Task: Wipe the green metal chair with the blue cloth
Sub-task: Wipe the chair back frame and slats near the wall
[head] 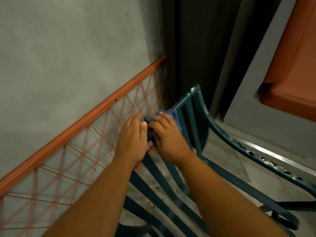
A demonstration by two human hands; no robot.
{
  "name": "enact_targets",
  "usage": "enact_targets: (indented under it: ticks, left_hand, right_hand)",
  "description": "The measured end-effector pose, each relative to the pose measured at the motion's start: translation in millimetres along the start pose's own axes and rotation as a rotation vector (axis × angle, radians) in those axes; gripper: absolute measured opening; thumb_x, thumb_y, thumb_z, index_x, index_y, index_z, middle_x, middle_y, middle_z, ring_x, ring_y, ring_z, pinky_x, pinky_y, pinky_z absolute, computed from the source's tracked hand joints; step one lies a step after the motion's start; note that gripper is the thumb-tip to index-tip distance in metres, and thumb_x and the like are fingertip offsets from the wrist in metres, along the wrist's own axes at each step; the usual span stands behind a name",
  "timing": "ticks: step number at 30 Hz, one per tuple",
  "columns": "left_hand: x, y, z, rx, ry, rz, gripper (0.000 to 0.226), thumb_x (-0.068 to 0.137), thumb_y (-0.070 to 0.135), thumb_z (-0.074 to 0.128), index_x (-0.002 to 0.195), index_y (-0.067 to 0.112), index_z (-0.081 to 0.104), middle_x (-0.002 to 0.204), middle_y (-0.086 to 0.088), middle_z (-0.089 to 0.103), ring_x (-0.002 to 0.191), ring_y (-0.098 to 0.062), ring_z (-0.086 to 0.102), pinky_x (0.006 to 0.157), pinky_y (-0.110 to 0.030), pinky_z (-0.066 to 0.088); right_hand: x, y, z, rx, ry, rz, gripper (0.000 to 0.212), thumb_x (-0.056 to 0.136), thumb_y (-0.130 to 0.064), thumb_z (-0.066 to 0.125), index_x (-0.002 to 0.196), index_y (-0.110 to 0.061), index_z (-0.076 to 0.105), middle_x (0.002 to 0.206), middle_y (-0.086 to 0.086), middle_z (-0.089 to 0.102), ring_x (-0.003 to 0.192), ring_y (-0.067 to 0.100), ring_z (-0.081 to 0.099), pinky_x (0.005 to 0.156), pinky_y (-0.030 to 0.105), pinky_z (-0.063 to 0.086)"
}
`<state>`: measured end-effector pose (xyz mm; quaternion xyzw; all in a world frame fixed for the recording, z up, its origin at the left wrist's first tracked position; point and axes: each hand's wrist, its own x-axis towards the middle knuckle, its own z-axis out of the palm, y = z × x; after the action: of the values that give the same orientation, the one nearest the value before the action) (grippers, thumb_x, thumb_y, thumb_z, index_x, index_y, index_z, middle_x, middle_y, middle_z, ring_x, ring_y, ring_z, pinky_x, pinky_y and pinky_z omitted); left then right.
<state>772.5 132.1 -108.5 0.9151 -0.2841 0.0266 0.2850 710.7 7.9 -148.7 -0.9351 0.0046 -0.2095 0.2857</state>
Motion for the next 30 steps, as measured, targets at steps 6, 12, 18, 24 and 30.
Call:
enact_targets:
  ticks: [6, 12, 18, 24, 30]
  left_hand:
    - [-3, -1, -1, -0.008, -0.004, 0.011, 0.046, 0.102, 0.033, 0.025, 0.143, 0.015, 0.037, 0.147, -0.002, 0.040, 0.133, -0.014, 0.036, 0.103, -0.021, 0.024]
    - [-1, -2, -2, -0.130, 0.010, -0.031, 0.046, 0.103, 0.033, 0.024, 0.144, 0.016, 0.036, 0.147, -0.002, 0.039, 0.134, -0.014, 0.035, 0.103, -0.019, 0.024]
    - [0, -1, -2, -0.140, 0.011, -0.040, 0.047, 0.102, 0.036, 0.022, 0.143, 0.017, 0.036, 0.146, -0.001, 0.041, 0.132, -0.012, 0.037, 0.103, -0.021, 0.027]
    - [-3, 0, -1, -0.043, -0.035, 0.023, 0.048, 0.102, 0.036, 0.023, 0.145, 0.017, 0.034, 0.149, -0.001, 0.037, 0.135, -0.013, 0.033, 0.102, -0.019, 0.022]
    - [1, 2, 0, 0.080, -0.089, 0.043, 0.048, 0.102, 0.030, 0.029, 0.147, 0.013, 0.029, 0.152, -0.004, 0.032, 0.138, -0.017, 0.030, 0.110, -0.027, 0.021]
  right_hand:
    - [34, 15, -29, -0.217, -0.083, 0.188, 0.034, 0.098, -0.035, 0.032, 0.120, -0.026, 0.056, 0.130, -0.001, 0.052, 0.136, 0.023, 0.031, 0.118, 0.055, 0.006]
    - [63, -15, -23, -0.457, -0.277, 0.216, 0.035, 0.094, -0.033, 0.035, 0.104, -0.014, 0.063, 0.106, 0.012, 0.064, 0.107, 0.033, 0.050, 0.102, 0.047, 0.029]
    - [12, 2, -7, -0.168, -0.024, -0.140, 0.030, 0.097, -0.031, 0.042, 0.114, -0.017, 0.062, 0.111, 0.001, 0.061, 0.110, 0.022, 0.049, 0.106, 0.042, 0.031]
    - [37, 12, -15, -0.215, 0.087, 0.114, 0.039, 0.092, -0.040, 0.033, 0.103, -0.023, 0.066, 0.102, -0.001, 0.064, 0.108, 0.022, 0.049, 0.106, 0.040, 0.028]
    - [19, 39, -18, -0.174, 0.059, -0.102, 0.034, 0.099, -0.033, 0.036, 0.121, -0.019, 0.059, 0.123, 0.002, 0.056, 0.123, 0.025, 0.043, 0.111, 0.043, 0.028]
